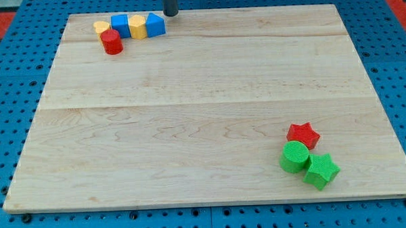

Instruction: Slightly slide the blue cube into the yellow heart

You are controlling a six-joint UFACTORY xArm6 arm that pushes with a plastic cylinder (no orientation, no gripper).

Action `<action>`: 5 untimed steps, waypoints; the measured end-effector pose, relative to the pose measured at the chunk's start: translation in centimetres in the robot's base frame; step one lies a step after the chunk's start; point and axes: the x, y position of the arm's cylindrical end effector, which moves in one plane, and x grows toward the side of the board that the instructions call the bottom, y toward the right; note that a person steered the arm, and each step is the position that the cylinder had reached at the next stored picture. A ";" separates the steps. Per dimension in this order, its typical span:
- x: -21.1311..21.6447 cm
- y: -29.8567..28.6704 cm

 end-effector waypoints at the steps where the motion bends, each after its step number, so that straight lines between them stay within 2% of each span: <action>1: 0.0 0.0; 5: 0.0 0.0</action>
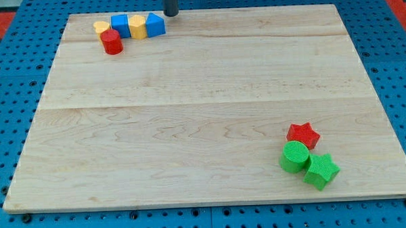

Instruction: Slightly slide the blue cube into the yellow heart

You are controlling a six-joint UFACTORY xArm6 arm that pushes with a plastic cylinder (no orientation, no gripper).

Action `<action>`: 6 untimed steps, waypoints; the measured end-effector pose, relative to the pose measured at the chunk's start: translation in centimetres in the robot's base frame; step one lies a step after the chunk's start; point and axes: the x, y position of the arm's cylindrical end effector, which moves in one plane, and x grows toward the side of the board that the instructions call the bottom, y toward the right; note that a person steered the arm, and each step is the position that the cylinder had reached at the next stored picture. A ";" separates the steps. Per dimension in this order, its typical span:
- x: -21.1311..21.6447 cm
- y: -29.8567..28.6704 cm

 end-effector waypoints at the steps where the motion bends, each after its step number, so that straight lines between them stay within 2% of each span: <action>1: 0.0 0.0; 5: -0.1 -0.1; 6: 0.0 3.4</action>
